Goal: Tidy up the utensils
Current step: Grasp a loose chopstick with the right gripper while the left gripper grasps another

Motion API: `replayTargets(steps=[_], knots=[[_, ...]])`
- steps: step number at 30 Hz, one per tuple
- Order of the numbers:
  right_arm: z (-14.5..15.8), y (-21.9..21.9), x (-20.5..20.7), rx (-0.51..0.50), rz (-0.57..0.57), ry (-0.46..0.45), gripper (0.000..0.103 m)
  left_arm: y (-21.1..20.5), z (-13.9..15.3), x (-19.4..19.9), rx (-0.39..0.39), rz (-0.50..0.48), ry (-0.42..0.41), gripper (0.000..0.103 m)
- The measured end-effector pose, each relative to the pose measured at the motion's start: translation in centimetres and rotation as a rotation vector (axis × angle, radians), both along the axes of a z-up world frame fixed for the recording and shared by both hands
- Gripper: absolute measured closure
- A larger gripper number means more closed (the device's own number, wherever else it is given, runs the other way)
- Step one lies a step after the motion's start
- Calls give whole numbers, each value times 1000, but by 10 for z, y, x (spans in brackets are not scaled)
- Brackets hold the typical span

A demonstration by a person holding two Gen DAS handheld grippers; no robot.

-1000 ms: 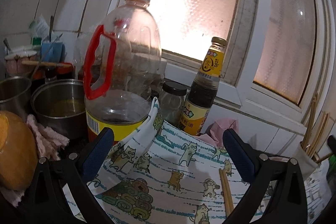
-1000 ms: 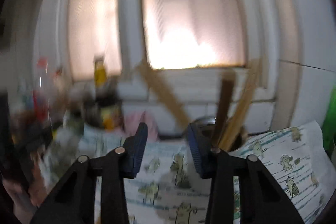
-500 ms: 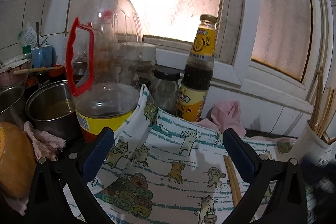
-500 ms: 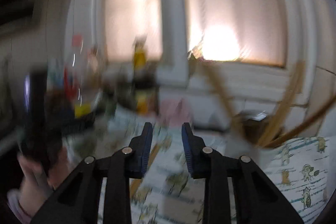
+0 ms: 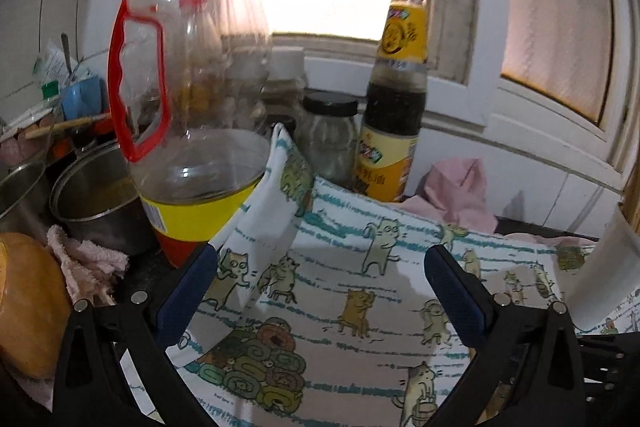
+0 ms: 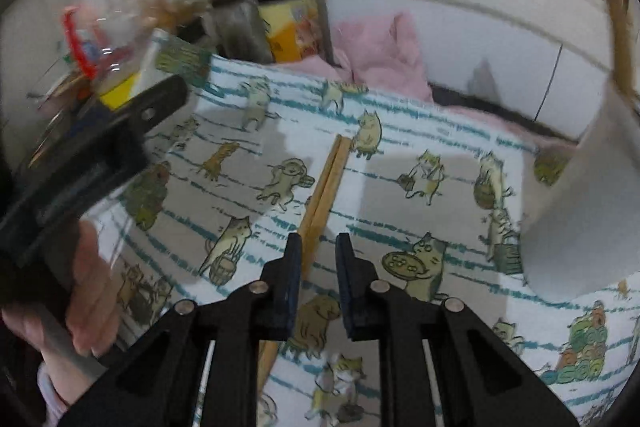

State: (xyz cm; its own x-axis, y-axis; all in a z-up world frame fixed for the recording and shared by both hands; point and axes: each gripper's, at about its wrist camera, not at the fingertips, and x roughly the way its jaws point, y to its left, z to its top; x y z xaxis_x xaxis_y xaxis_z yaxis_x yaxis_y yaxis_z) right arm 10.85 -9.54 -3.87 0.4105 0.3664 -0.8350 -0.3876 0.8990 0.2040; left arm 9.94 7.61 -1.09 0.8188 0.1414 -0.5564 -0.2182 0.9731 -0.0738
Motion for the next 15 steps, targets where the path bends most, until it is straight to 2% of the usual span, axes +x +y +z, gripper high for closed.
replayTargets(steps=[2,4,7,13,15], knots=[[-9,4,10,-4,-27,39,87,-1,0,1,19,17,-3,0],[-11,6,11,7,-26,25,87,-4,1,-1,54,28,-20,0],[-11,10,12,-44,-24,-19,87,-8,0,-1,86,25,-19,0],[-14,6,16,-65,-53,-24,87,-4,-3,6,65,20,7,0],[-16,4,20,-96,-76,-40,91,-3,-4,6,56,18,17,0]])
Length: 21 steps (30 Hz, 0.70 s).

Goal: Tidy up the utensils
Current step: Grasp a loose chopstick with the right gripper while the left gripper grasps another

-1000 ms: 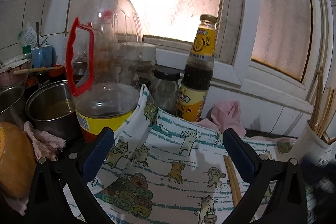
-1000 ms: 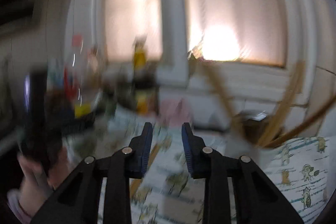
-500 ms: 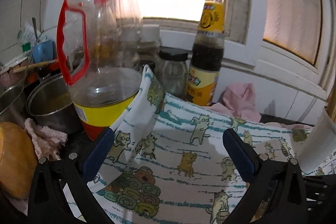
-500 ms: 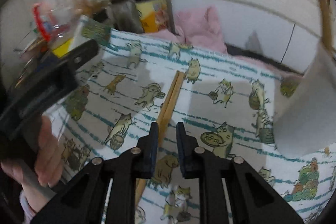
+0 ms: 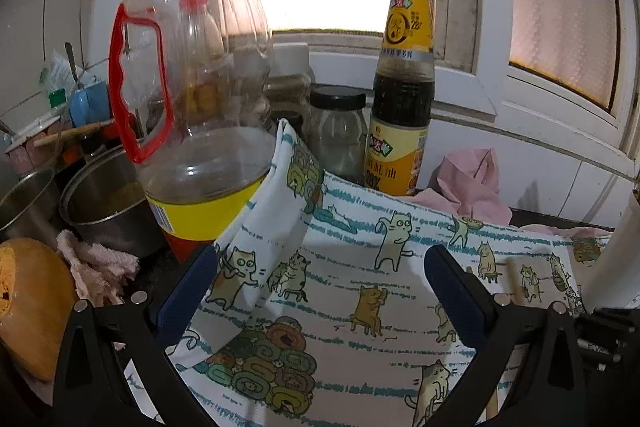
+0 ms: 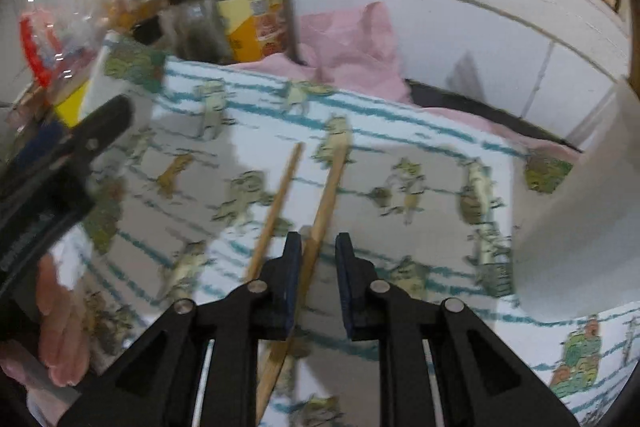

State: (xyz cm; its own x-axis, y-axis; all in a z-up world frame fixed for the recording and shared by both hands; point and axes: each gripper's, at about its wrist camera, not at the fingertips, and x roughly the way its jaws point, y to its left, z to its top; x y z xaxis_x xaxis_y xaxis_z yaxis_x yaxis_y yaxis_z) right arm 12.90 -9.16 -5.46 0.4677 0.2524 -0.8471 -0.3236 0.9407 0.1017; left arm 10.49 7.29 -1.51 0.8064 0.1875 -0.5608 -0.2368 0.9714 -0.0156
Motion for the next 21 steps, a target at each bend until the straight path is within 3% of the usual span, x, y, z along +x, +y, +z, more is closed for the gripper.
replayTargets(steps=[3,8,12,15,19,21], knots=[[-2,-11,9,-34,-31,-15,93,-3,-3,2,-7,-30,18,0],[-2,-35,17,3,-23,37,94,-24,-10,8,-4,-175,77,0],[0,-42,24,34,48,92,96,-41,-10,8,71,-192,63,0],[1,-50,26,70,25,118,96,-42,-11,15,4,-252,91,2],[1,-50,31,67,19,95,96,-43,-19,24,-105,-320,243,21],[3,-51,28,68,17,87,96,-51,-25,15,-96,-346,338,36]])
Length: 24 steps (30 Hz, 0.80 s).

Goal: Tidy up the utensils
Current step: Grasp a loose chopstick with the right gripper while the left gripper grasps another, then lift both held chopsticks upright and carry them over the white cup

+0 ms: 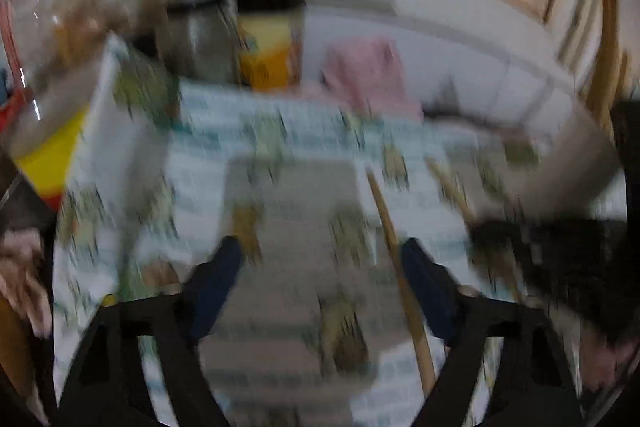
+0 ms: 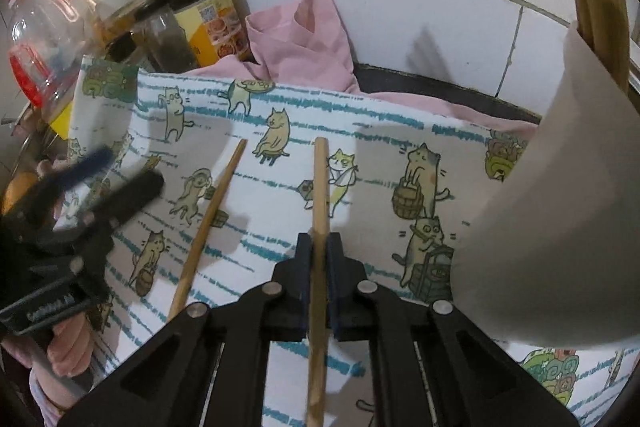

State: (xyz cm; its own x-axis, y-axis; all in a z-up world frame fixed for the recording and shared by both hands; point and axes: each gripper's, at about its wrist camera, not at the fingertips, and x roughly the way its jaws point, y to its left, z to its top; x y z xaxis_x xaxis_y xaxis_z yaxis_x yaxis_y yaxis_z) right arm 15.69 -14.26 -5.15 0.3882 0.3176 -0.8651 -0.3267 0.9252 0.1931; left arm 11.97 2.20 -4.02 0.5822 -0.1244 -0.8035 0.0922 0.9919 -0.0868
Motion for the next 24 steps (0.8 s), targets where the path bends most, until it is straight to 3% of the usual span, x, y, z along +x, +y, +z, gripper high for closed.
replayTargets(steps=[2,5,9,13,18,19,20,22,24], knots=[[0,-3,2,0,-6,-4,96,-9,0,-22,45,-9,6,41],[4,-20,-3,16,-26,11,96,-18,5,-53,38,-9,-23,42],[25,-24,-17,33,-45,-62,96,-34,8,-81,38,-21,-37,42],[42,-26,-29,72,13,-104,96,-46,-2,-91,84,-47,30,42],[76,-32,-50,171,29,-293,97,-51,-10,-100,85,-35,21,44],[81,-33,-52,189,25,-314,97,-52,-9,-102,78,-40,16,54],[85,-34,-52,208,22,-332,97,-54,-8,-103,74,-44,10,73],[94,-39,-55,218,20,-352,97,-59,-7,-104,87,-61,14,93],[100,-44,-59,239,20,-383,97,-61,-6,-105,72,-69,21,96]])
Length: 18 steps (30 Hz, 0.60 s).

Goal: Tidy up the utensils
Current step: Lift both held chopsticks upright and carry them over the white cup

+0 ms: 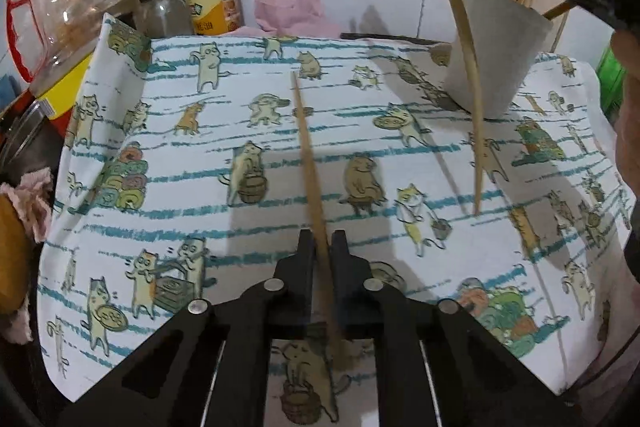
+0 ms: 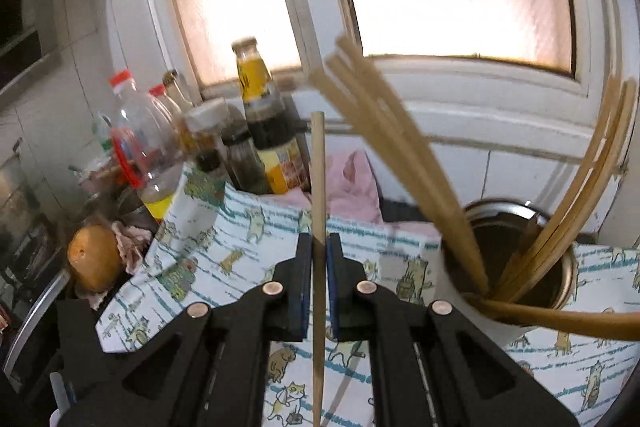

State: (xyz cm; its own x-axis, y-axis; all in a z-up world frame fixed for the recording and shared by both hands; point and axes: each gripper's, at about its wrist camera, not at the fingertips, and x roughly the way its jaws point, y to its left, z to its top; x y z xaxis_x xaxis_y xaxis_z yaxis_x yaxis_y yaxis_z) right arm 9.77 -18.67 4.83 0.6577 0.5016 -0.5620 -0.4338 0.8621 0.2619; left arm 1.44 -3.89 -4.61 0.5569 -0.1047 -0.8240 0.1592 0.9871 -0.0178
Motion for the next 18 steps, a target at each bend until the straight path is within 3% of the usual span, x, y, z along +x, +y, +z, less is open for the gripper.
replayTargets(steps=[6,12,18], knots=[[20,-9,-23,80,5,-139,97,2,5,6,-31,3,-47,97],[33,-26,-33,160,-40,-218,97,7,59,-14,-26,-6,-252,97],[48,-46,-53,279,-48,-337,97,15,96,-15,-77,5,-324,97]])
